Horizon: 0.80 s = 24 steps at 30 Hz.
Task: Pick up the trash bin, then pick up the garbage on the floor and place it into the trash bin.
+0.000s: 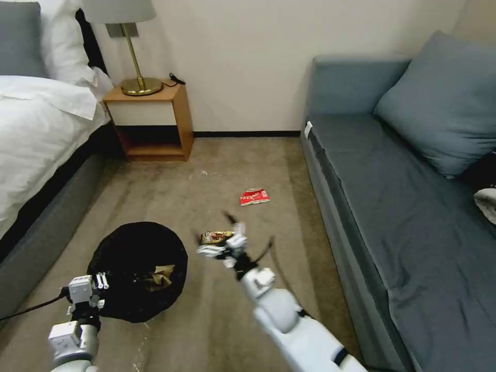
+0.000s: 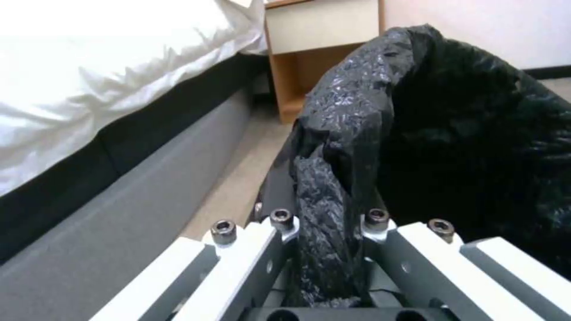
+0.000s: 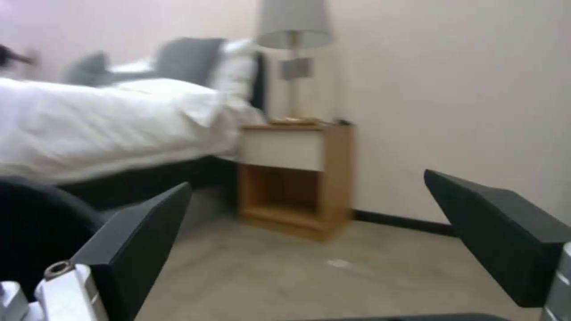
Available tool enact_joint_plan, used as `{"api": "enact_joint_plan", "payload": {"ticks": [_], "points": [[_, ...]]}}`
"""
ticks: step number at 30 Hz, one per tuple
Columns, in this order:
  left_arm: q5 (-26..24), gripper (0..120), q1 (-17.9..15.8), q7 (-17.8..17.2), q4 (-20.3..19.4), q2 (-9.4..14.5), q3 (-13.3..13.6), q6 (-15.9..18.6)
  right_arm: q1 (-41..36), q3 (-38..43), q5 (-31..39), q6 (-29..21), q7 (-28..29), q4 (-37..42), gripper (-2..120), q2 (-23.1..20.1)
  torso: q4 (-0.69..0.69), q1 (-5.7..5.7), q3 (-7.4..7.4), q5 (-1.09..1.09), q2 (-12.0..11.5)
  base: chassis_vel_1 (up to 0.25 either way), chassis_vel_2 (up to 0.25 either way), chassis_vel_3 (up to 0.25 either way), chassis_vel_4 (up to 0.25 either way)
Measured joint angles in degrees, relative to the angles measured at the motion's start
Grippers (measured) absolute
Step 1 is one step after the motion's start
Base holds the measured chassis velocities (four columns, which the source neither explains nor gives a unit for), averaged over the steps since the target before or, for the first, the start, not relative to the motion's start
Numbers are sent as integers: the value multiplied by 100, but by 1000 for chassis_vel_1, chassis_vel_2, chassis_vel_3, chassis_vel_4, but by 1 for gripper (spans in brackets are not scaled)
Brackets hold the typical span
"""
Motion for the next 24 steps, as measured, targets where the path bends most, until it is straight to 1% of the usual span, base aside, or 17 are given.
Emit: {"api": "enact_joint_plan", "payload": {"ticks": [1, 2, 3, 5, 7, 10, 12, 13, 14, 17, 21, 24], "points": [[0, 6, -1, 0, 5, 5, 5, 0, -241, 240, -67, -35, -49, 160, 100, -53, 0, 0, 0, 0, 0, 0, 0, 0, 0], [0, 6, -1, 0, 5, 5, 5, 0, -241, 240, -67, -35, -49, 160, 100, -53, 0, 0, 0, 0, 0, 0, 0, 0, 0], [0, 6, -2, -1, 14, 17, 8, 0, -645, 647, -168, -74, -76, 415, 100, -136, -2, 0, 0, 0, 0, 0, 0, 0, 0], [0, 6, -7, -2, 34, 36, 7, 0, -1041, 1026, -221, -118, -67, 659, 100, -218, -1, 0, -1, 0, 0, 0, 0, 0, 0], [-1, 6, -13, -2, 43, 41, 3, 0, -1185, 1164, -226, -120, -42, 744, 100, -229, 0, 0, 0, -1, 0, 0, 0, 0, 0], [-9, 6, -17, -5, 59, 50, -22, -2, -1653, 1575, -107, -26, 258, 1002, 100, -110, 0, 0, 0, 0, 0, 0, 0, 0, 0], [-10, 6, -12, -5, 59, 49, -24, -3, -1721, 1616, -46, 20, 357, 1022, 100, -77, 0, 0, 0, 0, 0, 0, 0, 0, 0], [-11, 6, -1, -5, 54, 44, -26, -5, -1797, 1646, 83, 217, 480, 1017, 100, -31, 0, 0, 0, -1, 0, 0, 0, 0, 0], [-11, 6, 1, -5, 50, 40, -28, -6, -1823, 1667, 121, 287, 488, 1007, 100, -8, 1, 0, 0, -1, 0, 0, 0, 0, 0], [-12, 6, 2, -7, 36, 28, -42, -7, -1875, 1762, 151, 346, 429, 984, 100, 37, 2, 0, 0, -1, 0, 0, 0, 0, 0], [-14, 6, 26, -10, -42, -13, -87, -18, -1909, 1883, 152, 600, 233, 853, 100, 187, 1, 0, 0, -1, 0, 0, 0, 0, 0], [-14, 6, 48, -11, -52, -27, -96, -25, -1895, 1871, 141, 625, 204, 829, 100, 205, 2, 0, 0, -2, 0, 0, 0, 0, 0]]}}
